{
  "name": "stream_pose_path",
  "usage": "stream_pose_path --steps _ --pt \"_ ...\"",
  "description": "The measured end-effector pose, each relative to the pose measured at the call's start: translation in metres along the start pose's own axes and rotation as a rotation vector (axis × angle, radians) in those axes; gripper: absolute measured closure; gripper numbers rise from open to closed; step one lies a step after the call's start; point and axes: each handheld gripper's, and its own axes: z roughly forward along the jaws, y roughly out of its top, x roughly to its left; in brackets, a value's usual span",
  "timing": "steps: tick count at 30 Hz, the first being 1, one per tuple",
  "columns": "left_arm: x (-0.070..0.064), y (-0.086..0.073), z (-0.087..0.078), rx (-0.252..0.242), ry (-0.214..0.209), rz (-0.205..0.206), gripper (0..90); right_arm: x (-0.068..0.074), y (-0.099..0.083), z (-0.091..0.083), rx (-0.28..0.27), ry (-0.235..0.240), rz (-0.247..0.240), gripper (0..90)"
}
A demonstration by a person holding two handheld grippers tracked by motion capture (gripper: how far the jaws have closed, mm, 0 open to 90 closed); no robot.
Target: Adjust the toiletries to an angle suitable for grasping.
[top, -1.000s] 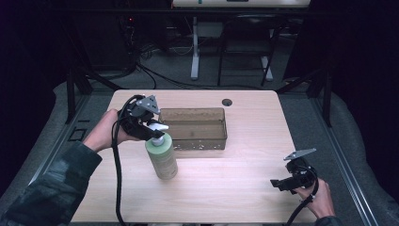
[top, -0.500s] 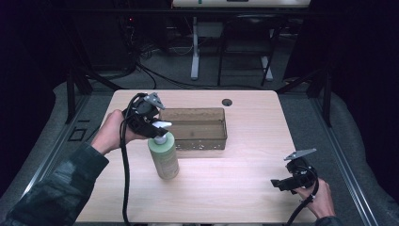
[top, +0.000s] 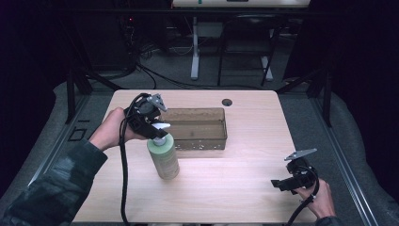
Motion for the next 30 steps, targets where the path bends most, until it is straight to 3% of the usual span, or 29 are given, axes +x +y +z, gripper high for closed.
stream_pose_path --steps 7,12,21,30 --pt "0.0029 -0.0046 -0.0036 0.007 -0.014 -0.015 57.0 0.0004 0.0003 -0.0001 0.001 -0.009 -0.006 11.6" --pt "0.0022 -0.0074 -0.0019 -0.004 -0.034 -0.017 61.8 0.0005 0.0004 -0.0003 0.0 -0.009 -0.007 11.8" --pt "0.0003 -0.0062 -0.0018 -0.006 -0.015 -0.062 62.5 -0.0002 0.0 -0.0004 -0.007 -0.018 0.001 9.6" --pt "-0.0006 -0.0039 -0.0021 0.008 -0.007 -0.067 62.7 -0.0004 -0.0004 0.0007 -0.004 -0.029 -0.001 4.2"
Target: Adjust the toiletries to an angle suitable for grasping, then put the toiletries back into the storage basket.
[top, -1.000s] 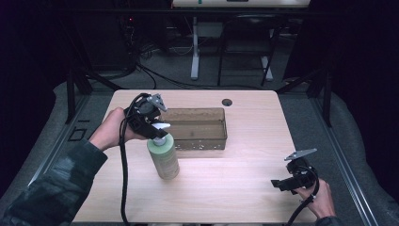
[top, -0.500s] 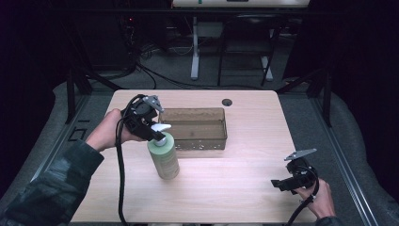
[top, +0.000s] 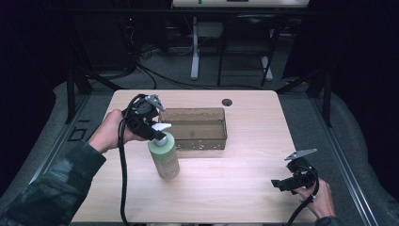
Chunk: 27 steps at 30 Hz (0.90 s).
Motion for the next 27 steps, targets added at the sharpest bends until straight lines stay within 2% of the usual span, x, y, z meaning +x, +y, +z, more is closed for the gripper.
stream_pose_path --steps 10,13,15,27 --pt "0.0 0.001 -0.007 0.004 0.031 -0.004 62.8 0.001 0.001 0.002 -0.001 0.003 0.0 0.0" --pt "0.002 0.002 -0.011 -0.003 0.028 -0.014 62.8 0.002 0.001 0.003 0.002 0.005 0.0 0.0" --pt "0.002 0.002 -0.013 -0.002 0.026 -0.011 62.8 0.002 0.002 0.003 0.005 0.004 -0.013 0.0" --pt "0.002 0.008 -0.019 0.025 0.018 -0.002 62.7 0.003 0.001 0.003 0.009 0.013 -0.006 0.0"
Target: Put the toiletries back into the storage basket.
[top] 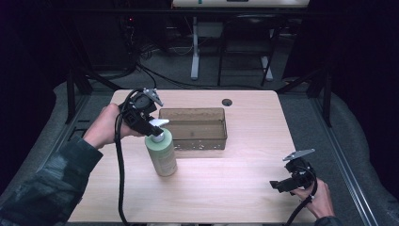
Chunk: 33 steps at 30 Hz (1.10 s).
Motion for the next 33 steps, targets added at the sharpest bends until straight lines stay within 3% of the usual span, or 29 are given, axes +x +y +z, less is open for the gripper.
stream_pose_path --steps 33 --pt "0.003 0.018 -0.029 0.028 0.019 0.018 62.8 0.0 -0.002 -0.001 0.013 -0.007 -0.017 0.0"
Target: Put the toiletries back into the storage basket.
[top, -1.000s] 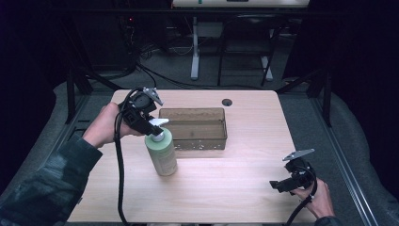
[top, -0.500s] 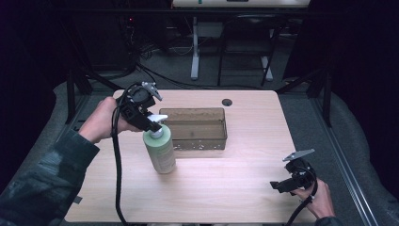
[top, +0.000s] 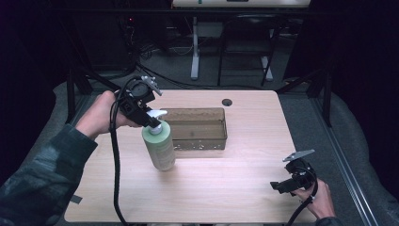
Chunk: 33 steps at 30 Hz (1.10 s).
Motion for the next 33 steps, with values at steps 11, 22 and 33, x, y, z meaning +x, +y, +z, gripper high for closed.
stream_pose_path --steps 11,22,33 --pt "0.002 0.008 -0.007 0.005 0.004 0.009 62.7 0.001 -0.001 -0.001 0.002 0.001 0.002 0.0" --pt "0.004 0.016 -0.013 0.013 0.009 0.018 62.8 -0.001 -0.002 -0.001 0.0 0.003 0.012 0.0" --pt "0.004 0.023 -0.019 0.015 0.019 0.026 62.8 -0.003 -0.003 0.0 0.003 -0.006 0.006 0.2"
